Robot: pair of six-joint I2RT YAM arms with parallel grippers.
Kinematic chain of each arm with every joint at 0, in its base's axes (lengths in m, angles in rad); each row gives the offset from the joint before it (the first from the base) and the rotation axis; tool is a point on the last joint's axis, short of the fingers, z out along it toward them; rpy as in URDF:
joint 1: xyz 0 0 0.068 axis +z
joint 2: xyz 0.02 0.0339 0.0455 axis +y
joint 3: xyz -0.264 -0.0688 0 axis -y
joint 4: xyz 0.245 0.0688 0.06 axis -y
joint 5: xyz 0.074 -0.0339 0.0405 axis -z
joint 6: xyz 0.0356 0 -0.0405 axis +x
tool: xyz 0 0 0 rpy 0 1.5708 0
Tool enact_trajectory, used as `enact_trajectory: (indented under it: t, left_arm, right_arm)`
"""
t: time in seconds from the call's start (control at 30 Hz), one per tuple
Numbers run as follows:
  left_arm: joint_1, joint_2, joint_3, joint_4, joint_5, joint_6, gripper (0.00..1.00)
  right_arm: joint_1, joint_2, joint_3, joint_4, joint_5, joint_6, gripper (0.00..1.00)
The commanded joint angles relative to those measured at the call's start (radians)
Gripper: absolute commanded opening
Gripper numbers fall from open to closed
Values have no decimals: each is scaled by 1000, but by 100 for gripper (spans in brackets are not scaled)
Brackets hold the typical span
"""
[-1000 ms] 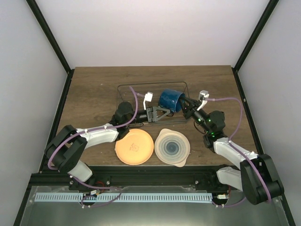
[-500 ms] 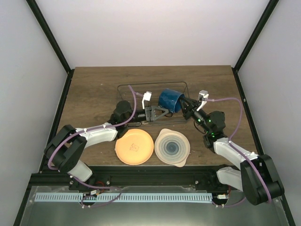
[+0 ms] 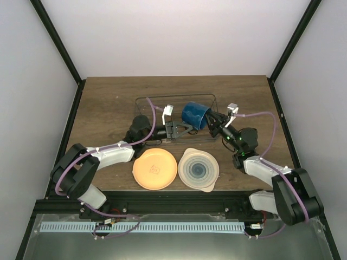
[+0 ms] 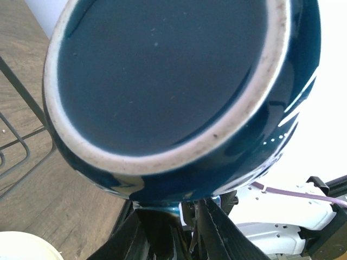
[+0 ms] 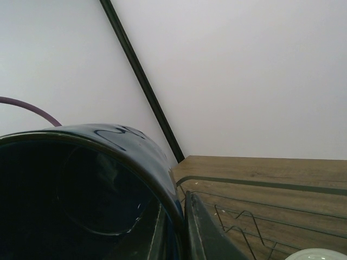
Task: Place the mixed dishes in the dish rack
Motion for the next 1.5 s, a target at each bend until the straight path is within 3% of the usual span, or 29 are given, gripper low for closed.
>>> enact_trajectory:
  t: [0.0, 0.53, 0.7, 0.87, 1.03, 1.27, 1.47]
  left_arm:
    - [22, -33, 0, 123, -36, 69, 0]
    - [52, 52, -13, 300, 8, -9, 0]
    - [55, 52, 1, 244, 15, 23, 0]
    - [62, 15, 19, 73, -7, 128, 0]
    - [78, -5, 43, -21, -20, 192, 0]
    - [101, 10, 66, -23, -25, 205, 0]
    - [111, 22, 79, -8, -28, 207, 0]
  right_arm:
    - [10, 48, 13, 63, -52, 20, 1]
    - [10, 160, 17, 118, -75, 21, 1]
    - [11, 176, 20, 120, -80, 19, 1]
    - [10, 164, 29, 66, -63, -5, 2]
    - [10, 132, 43, -29, -32, -41, 9]
    - [10, 126, 50, -75, -23, -59, 20]
    - [10, 134, 48, -80, -15, -63, 21]
